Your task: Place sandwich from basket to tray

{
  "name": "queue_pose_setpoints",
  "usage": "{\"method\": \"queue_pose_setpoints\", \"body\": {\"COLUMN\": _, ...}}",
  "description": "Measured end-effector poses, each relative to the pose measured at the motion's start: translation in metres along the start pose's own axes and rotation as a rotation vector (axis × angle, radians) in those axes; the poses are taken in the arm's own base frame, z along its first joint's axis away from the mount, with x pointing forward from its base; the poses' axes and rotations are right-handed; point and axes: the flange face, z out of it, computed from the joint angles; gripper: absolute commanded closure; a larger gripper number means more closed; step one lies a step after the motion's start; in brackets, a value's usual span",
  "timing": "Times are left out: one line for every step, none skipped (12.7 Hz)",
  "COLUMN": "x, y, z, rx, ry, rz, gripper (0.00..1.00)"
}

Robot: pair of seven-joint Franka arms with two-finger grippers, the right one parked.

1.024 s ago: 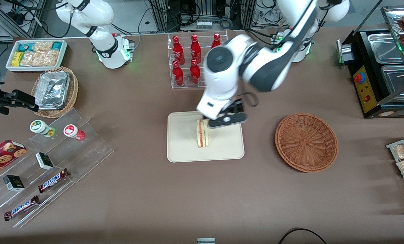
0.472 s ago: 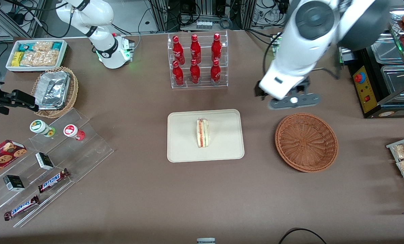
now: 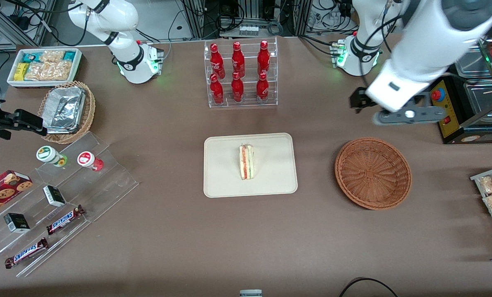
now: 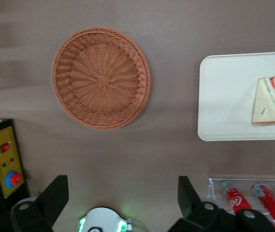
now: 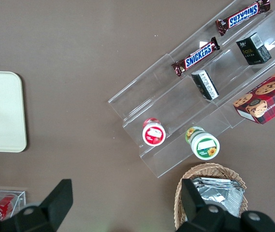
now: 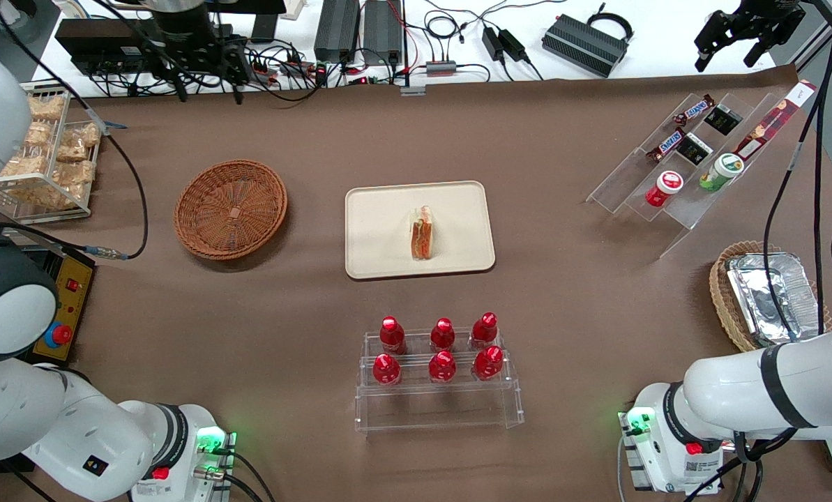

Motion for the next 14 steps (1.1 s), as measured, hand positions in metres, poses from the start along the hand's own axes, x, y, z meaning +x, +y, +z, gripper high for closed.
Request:
{"method": "queue_pose_setpoints", "body": {"x": -0.001, "y": -0.018, "z": -0.004, "rx": -0.005, "ry": -0.005, "rz": 0.008, "gripper": 0.00}}
{"method": "queue_pose_setpoints", "body": {"x": -0.001, "y": -0.037, "z": -0.007, "rx": -0.011, "ry": -0.009, "rz": 0.007, "gripper": 0.00}}
{"method": "queue_pose_setpoints", "body": {"x": 0.001, "y": -0.057, "z": -0.007, "rx": -0.018, "ry": -0.011, "rz": 0.009, "gripper": 0.00}}
{"method": "queue_pose_setpoints", "body": {"x": 0.004, "y": -0.074, "z": -0.006, "rx": -0.025, "ry": -0.016, "rz": 0.017, "gripper": 0.00}}
{"method": "queue_pose_setpoints", "body": {"x": 0.006, "y": -0.089, "z": -0.004, "rx": -0.031, "ry": -0.023, "rz": 0.030, "gripper": 0.00}}
{"method": "queue_pose_setpoints", "body": {"x": 0.007, "y": -0.102, "z": -0.004, "rx": -0.037, "ry": -0.027, "rz": 0.050, "gripper": 0.00}}
{"method": "queue_pose_setpoints", "body": {"x": 0.007, "y": -0.112, "z": -0.004, "rx": -0.045, "ry": -0.030, "rz": 0.070, "gripper": 0.00}}
{"method": "queue_pose_setpoints", "body": {"x": 0.006, "y": -0.119, "z": -0.004, "rx": -0.051, "ry": -0.032, "rz": 0.088, "gripper": 0.00}}
{"method": "queue_pose_setpoints", "body": {"x": 0.005, "y": -0.123, "z": -0.004, "rx": -0.055, "ry": -0.034, "rz": 0.093, "gripper": 0.00}}
{"method": "queue_pose_setpoints", "body": {"x": 0.005, "y": -0.126, "z": -0.004, "rx": -0.058, "ry": -0.034, "rz": 0.094, "gripper": 0.00}}
{"method": "queue_pose_setpoints", "body": {"x": 0.005, "y": -0.127, "z": -0.004, "rx": -0.058, "ry": -0.034, "rz": 0.093, "gripper": 0.00}}
{"method": "queue_pose_setpoints", "body": {"x": 0.005, "y": -0.128, "z": -0.004, "rx": -0.059, "ry": -0.034, "rz": 0.091, "gripper": 0.00}}
{"method": "queue_pose_setpoints", "body": {"x": 0.004, "y": -0.130, "z": -0.006, "rx": -0.059, "ry": -0.031, "rz": 0.088, "gripper": 0.00}}
{"method": "queue_pose_setpoints", "body": {"x": 0.001, "y": -0.131, "z": -0.008, "rx": -0.060, "ry": -0.029, "rz": 0.086, "gripper": 0.00}}
